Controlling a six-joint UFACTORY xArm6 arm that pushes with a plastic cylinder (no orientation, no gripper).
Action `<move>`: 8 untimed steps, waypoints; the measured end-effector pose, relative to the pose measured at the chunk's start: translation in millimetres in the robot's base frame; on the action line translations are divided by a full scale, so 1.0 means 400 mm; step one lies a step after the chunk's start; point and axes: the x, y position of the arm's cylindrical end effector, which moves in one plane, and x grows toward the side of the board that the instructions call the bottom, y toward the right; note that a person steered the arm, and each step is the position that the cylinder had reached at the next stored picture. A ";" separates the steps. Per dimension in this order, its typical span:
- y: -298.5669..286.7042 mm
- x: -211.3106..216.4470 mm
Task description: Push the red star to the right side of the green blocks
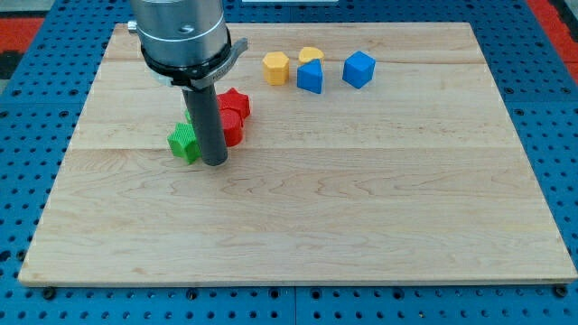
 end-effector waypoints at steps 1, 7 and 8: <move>0.000 0.000; 0.327 -0.255; 0.220 -0.347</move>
